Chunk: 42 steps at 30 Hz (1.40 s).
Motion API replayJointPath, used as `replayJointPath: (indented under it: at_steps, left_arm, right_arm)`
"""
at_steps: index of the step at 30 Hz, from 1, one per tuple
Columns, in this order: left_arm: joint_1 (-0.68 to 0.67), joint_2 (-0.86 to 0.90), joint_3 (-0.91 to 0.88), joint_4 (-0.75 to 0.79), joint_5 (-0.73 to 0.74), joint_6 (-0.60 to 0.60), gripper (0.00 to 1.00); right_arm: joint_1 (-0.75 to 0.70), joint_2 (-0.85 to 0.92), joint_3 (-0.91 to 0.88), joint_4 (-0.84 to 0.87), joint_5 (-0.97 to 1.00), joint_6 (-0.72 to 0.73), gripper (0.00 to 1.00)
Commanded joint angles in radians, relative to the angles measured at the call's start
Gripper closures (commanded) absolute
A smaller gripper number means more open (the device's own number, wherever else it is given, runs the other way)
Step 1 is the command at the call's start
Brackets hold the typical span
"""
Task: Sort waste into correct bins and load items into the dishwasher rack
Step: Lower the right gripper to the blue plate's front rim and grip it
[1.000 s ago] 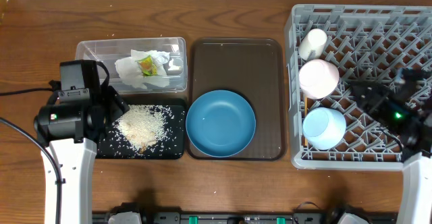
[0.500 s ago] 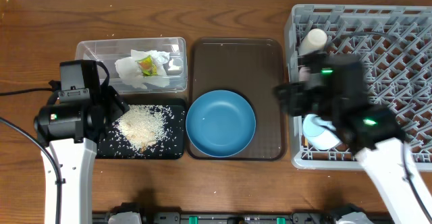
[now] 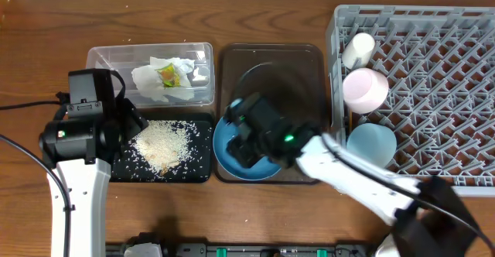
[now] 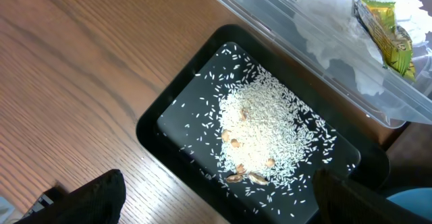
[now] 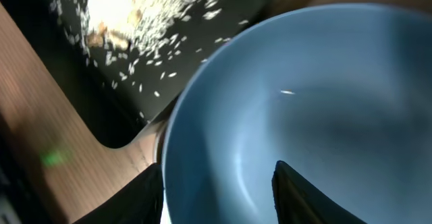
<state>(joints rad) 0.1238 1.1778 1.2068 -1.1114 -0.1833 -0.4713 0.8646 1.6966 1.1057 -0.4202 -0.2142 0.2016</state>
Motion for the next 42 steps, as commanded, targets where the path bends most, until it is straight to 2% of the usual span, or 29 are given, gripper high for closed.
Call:
replayJointPath:
  at_steps: [1,5,17,27,30,42]
  left_arm:
    - [0.005,-0.002,0.02,-0.003,-0.012,-0.002,0.09]
    - [0.005,-0.002,0.02,-0.003,-0.012,-0.002,0.09]
    - [0.005,-0.002,0.02,-0.003,-0.012,-0.002,0.09]
    - [0.005,-0.002,0.02,-0.003,-0.012,-0.002,0.09]
    - [0.005,-0.002,0.02,-0.003,-0.012,-0.002,0.09]
    - [0.005,-0.002,0.02,-0.003,-0.012,-0.002,0.09]
  right_arm:
    - [0.048,0.058,0.014,0.026,0.063,-0.028,0.5]
    - [0.081,0.107,0.014,0.028,0.14,-0.028,0.5]
    - [0.115,0.136,0.013,0.028,0.192,-0.042,0.51]
    - [0.105,0.137,0.012,-0.081,0.444,-0.042,0.43]
    - [0.09,0.137,0.009,-0.112,0.472,-0.042,0.36]
    - [-0.088,0.137,0.005,-0.16,0.472,-0.011,0.36]
